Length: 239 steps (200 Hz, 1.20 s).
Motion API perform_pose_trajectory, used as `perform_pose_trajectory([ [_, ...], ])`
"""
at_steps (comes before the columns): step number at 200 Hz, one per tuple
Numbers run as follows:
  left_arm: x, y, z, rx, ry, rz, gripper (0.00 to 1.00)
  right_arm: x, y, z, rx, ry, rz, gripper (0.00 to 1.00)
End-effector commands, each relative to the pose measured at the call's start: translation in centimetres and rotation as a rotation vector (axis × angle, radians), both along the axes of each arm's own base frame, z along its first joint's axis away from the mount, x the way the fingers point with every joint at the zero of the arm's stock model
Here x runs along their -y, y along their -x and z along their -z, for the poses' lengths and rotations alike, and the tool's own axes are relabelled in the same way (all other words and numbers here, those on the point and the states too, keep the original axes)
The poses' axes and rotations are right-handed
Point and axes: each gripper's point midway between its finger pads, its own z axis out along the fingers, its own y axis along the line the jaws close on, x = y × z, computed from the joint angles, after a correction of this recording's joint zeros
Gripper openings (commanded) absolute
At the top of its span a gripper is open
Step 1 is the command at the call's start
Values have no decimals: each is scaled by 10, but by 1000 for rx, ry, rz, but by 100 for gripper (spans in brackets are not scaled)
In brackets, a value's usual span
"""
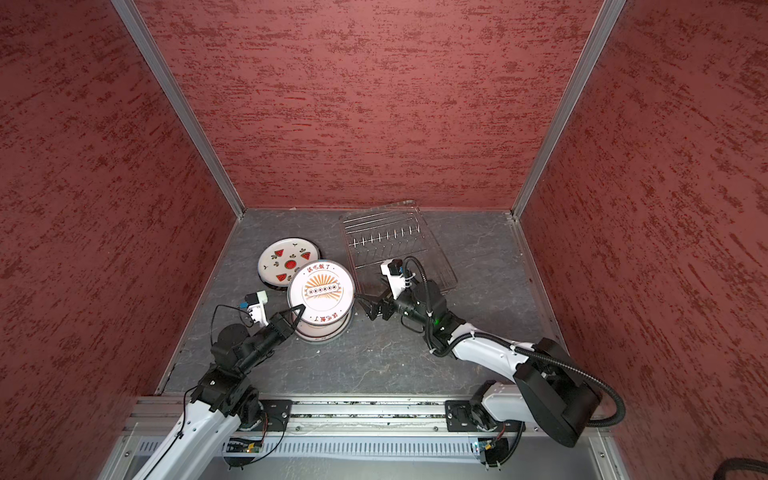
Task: Unload the plates from the dish rack
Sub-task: 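Lower the plate onto the sunburst stack with the left gripper while the right releases, then press the plate flat onto the stack with the left gripper and open it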
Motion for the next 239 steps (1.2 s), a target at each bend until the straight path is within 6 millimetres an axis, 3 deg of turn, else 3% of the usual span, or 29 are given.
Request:
perform_pose_trajectory([
  [1, -13, -2, 3, -36, 6, -74, 0, -5, -9, -2, 45, 48, 50, 99],
  [32, -15, 0, 7, -75, 25, -58, 0, -11, -14, 5, 38, 90, 65, 99],
  [61, -28, 4, 28, -246, -14, -131, 0, -14, -16, 8, 36, 105, 81, 99],
  [89, -13, 1, 35, -276, 38, -63, 0, -17, -18, 9, 35, 123, 86, 99],
  [210, -15, -8, 57, -416, 2, -82, 0, -17, -22, 11, 43, 145, 113, 99],
  [221, -17, -7, 59, -427, 0, -95, 6, -17, -22, 12, 42, 146, 116, 99],
  [239, -18, -7, 60, -432, 0, -104, 8, -16, -22, 13, 41, 149, 119, 99],
])
